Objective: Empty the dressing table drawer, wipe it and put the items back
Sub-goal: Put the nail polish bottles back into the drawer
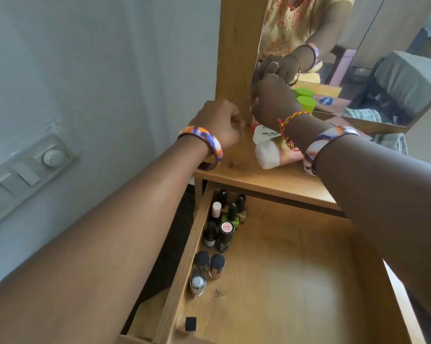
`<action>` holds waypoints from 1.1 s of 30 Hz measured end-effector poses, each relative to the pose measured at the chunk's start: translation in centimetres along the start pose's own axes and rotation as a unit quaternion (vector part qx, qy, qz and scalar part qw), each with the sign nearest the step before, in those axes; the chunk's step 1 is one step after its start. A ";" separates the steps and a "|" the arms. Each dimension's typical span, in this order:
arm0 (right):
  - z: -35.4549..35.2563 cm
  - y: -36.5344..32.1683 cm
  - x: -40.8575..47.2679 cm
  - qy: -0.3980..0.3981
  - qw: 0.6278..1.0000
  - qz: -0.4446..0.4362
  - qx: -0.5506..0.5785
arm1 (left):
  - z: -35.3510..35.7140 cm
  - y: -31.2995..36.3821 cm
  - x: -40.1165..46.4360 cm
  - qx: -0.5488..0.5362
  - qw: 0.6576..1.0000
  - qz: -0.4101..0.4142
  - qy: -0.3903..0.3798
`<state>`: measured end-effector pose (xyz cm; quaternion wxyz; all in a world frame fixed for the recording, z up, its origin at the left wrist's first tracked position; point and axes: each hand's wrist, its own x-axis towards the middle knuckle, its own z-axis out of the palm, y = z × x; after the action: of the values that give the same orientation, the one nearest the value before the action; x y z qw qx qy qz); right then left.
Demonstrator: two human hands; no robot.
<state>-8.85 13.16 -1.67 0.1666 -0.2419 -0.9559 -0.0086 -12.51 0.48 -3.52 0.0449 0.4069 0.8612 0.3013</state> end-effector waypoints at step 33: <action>-1.3 -4.9 -26.0 -0.315 0.901 -0.050 0.294 | 2.6 -3.1 -18.2 -0.231 0.962 -0.146 0.022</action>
<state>10.80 -3.29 -8.48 -0.0804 -0.1241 -0.9282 0.3414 -1.68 -13.05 -10.38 0.1624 0.2490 0.8186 0.4914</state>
